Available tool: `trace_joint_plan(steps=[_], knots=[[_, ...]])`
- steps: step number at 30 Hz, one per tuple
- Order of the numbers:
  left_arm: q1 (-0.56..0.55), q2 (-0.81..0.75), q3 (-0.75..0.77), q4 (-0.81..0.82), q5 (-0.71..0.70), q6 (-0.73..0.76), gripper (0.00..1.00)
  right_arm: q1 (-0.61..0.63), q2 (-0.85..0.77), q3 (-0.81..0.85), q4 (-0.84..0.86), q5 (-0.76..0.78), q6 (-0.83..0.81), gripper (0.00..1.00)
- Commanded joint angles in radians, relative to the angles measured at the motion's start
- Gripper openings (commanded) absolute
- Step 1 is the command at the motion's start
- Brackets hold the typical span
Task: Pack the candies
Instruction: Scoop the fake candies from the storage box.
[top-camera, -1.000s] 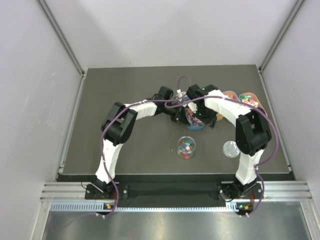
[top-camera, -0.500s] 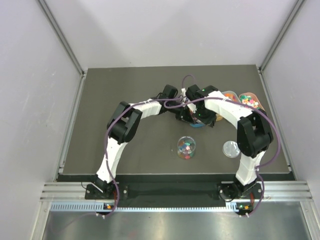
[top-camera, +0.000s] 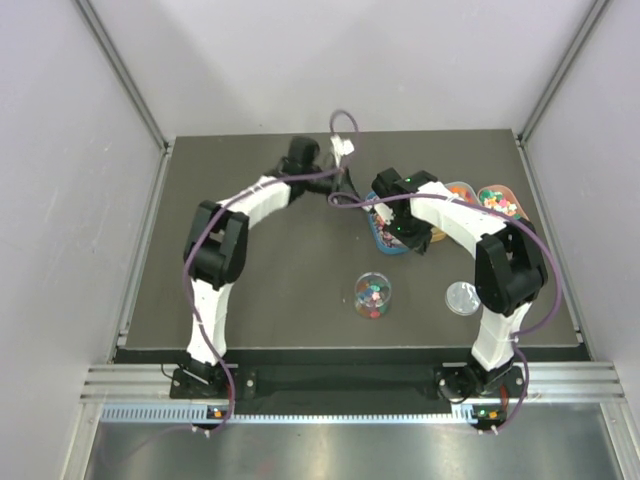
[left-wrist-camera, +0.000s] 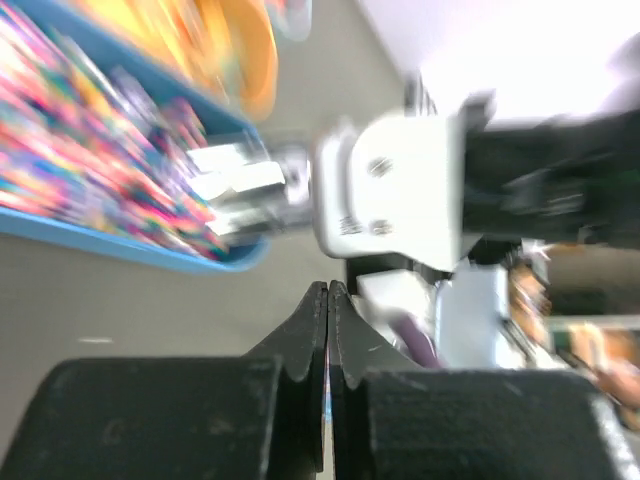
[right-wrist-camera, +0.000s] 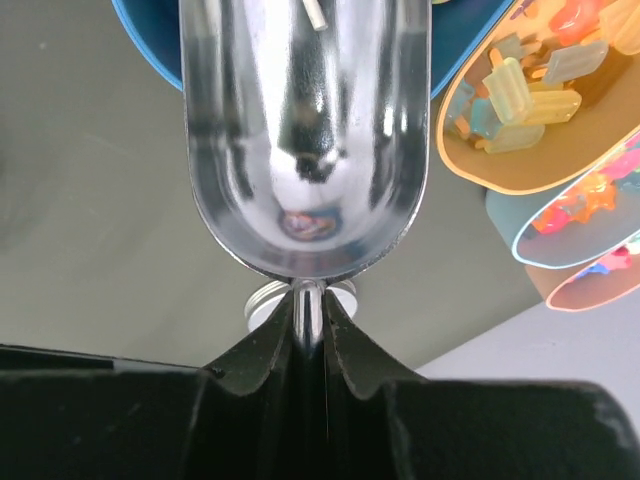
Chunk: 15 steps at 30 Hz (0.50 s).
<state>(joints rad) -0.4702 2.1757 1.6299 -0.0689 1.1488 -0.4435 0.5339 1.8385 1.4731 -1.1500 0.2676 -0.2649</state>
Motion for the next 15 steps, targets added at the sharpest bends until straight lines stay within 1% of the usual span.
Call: trace_joint_plan(steps=[1, 2, 3, 4, 5, 6, 7, 8, 9, 10, 11, 13, 15], knots=[[0.071, -0.026, 0.112, 0.061, -0.020, 0.058, 0.00, -0.011, -0.031, 0.000, 0.032, -0.037, 0.045, 0.00], [0.077, 0.008, 0.181, 0.093, -0.078, 0.055, 0.00, -0.014, -0.031, -0.005, 0.033, -0.036, 0.070, 0.00], [0.084, 0.044, 0.221, 0.099, -0.104, 0.046, 0.00, -0.014, -0.030, -0.016, 0.036, -0.039, 0.084, 0.00], [0.090, 0.129, 0.264, 0.118, -0.122, 0.017, 0.00, -0.015, -0.031, -0.020, 0.041, -0.038, 0.102, 0.00], [0.091, 0.175, 0.362, 0.121, -0.142, 0.005, 0.00, -0.015, -0.033, -0.023, 0.045, -0.038, 0.133, 0.00], [0.094, 0.220, 0.408, 0.123, -0.167, -0.007, 0.00, -0.012, -0.032, -0.026, 0.050, -0.039, 0.147, 0.00], [0.093, 0.290, 0.450, 0.126, -0.228, -0.026, 0.00, -0.012, -0.030, -0.027, 0.050, -0.050, 0.159, 0.00], [0.088, 0.311, 0.484, 0.153, -0.256, -0.018, 0.00, -0.014, -0.030, -0.023, 0.050, -0.050, 0.179, 0.00], [0.081, 0.323, 0.493, 0.141, -0.283, 0.018, 0.00, -0.014, -0.024, -0.014, 0.049, -0.053, 0.187, 0.00], [0.062, 0.355, 0.511, 0.103, -0.335, 0.107, 0.00, -0.017, -0.022, -0.008, 0.047, -0.071, 0.194, 0.00], [0.058, 0.377, 0.556, 0.074, -0.345, 0.129, 0.00, -0.018, -0.016, -0.001, 0.042, -0.082, 0.197, 0.00], [0.051, 0.413, 0.565, 0.073, -0.360, 0.106, 0.00, -0.023, 0.011, 0.035, 0.032, -0.117, 0.202, 0.00], [0.042, 0.427, 0.567, 0.073, -0.417, 0.118, 0.00, -0.025, 0.045, 0.079, 0.021, -0.131, 0.199, 0.00]])
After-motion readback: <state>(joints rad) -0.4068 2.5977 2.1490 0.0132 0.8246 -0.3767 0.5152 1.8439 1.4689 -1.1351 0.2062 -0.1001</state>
